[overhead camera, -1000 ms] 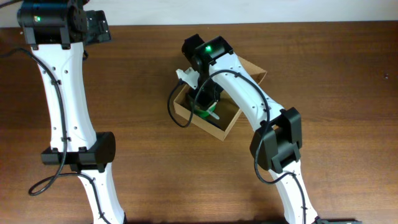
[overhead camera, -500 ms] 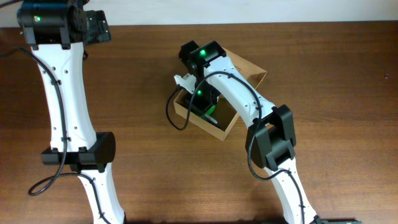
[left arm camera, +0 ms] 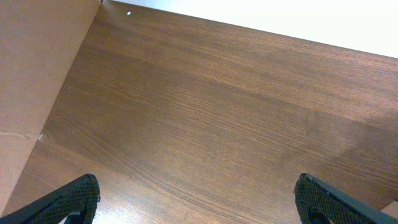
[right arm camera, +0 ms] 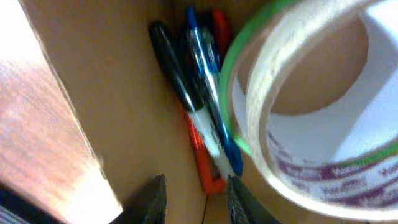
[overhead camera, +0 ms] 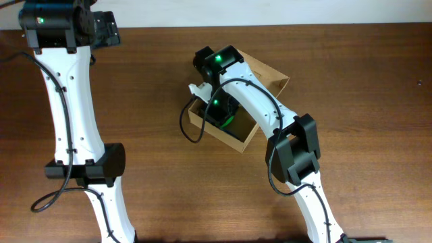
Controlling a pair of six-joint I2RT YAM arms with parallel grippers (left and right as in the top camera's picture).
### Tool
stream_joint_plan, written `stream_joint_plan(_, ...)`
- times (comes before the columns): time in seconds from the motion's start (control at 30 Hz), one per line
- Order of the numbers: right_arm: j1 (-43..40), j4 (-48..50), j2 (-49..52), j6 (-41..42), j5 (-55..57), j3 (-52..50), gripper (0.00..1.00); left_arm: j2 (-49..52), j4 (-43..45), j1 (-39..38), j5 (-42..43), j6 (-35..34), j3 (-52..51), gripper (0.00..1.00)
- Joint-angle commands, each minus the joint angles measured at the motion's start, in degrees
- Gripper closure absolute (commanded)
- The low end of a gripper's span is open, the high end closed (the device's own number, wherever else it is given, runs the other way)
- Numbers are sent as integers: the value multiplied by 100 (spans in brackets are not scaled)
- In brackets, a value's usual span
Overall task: Pack container
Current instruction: 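Lower the black marker into the box and open the right gripper, then withdraw the right gripper and bring the left gripper beside the box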
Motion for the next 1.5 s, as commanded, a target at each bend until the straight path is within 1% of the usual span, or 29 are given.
stream_joint_plan(0.0, 28, -94, -584, 37, 323, 267, 65, -181, 7, 35, -15, 50, 46, 0)
stream_joint_plan(0.1, -57, -107, -1244, 433, 778, 267, 63, -181, 9, 35, -15, 50, 44, 0)
stream_joint_plan(0.23, -404, -107, -2341, 885, 1147, 262, 61, -181, 9, 35, -15, 50, 46, 0)
stream_joint_plan(0.37, -1143, -83, -3388, 1191, 1241, 260, 57, -181, 7, 35, -15, 50, 46, 0)
stream_joint_plan(0.5, -2238, -35, -3945, 1598, 1193, 245, 56, -181, 9, 35, -13, 50, 44, 0)
stream_joint_plan(0.53, -2553, -37, -3963, 1768, 1152, 245, 56, -181, 11, 35, -4, 50, 44, 0)
stream_joint_plan(0.6, -3021, -33, -3915, 1917, 933, 192, 64, -181, 13, 35, 166, 50, 46, 0)
stream_joint_plan(0.7, -3515, -31, -3722, 1939, 575, -42, 76, -181, 13, 35, 710, 48, 46, 0)
stream_joint_plan(0.83, -3803, 114, -3316, 2055, 391, -452, 81, -181, 59, 35, 1515, 50, 46, 0)
stream_joint_plan(0.93, -3849, 238, -2997, 2212, 387, -774, 94, -181, 57, 35, 1731, 50, 46, 0)
stream_joint_plan(0.97, -3849, 284, -2896, 2221, 378, -872, 96, -181, 55, 35, 1777, 48, 46, 0)
stream_joint_plan(1.13, -3849, 638, -2277, 2387, 181, -1397, 96, -181, -24, 35, 1880, 50, 46, 1)
stream_joint_plan(1.17, -3849, 726, -2140, 2406, 109, -1499, 96, -181, -24, 35, 1897, 52, 44, 9)
stream_joint_plan(1.2, -3845, 793, -2041, 2439, 63, -1576, 96, -170, -24, 35, 1897, 52, 33, 24)
stream_joint_plan(1.23, -3840, 901, -1895, 2452, -24, -1668, 96, -166, -24, 35, 1897, 52, 15, 41)
stream_joint_plan(1.27, -3836, 964, -1779, 2452, -105, -1716, 96, -166, -24, 35, 1897, 52, 0, 54)
stream_joint_plan(1.3, -3827, 999, -1668, 2452, -175, -1733, 96, -166, -24, 35, 1895, 52, -35, 71)
stream_joint_plan(1.33, -3805, 1032, -1515, 2452, -236, -1733, 96, -166, -24, 35, 1895, 52, -79, 85)
stream_joint_plan(1.37, -3773, 1078, -1397, 2452, -273, -1733, 96, -166, -24, 35, 1895, 50, -127, 92)
stream_joint_plan(1.4, -3727, 1137, -1235, 2483, -280, -1733, 96, -166, -24, 35, 1895, 50, -205, 95)
stream_joint_plan(1.47, -3650, 1239, -1040, 2492, -332, -1733, 96, -166, -24, 35, 1895, 50, -361, 96)
